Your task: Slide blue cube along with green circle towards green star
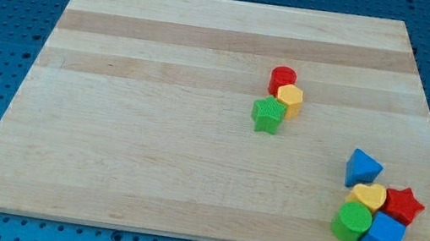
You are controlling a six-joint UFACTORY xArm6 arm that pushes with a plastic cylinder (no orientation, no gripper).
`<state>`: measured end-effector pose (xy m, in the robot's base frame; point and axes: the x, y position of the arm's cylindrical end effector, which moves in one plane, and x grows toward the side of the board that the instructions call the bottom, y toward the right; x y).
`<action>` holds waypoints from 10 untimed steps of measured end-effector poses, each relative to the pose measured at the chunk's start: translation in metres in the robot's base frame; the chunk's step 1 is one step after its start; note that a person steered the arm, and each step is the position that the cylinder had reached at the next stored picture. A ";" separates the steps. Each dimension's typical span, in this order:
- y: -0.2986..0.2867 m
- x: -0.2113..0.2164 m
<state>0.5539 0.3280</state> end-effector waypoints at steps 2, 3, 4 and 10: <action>-0.022 0.063; -0.046 0.064; -0.073 0.062; -0.280 0.018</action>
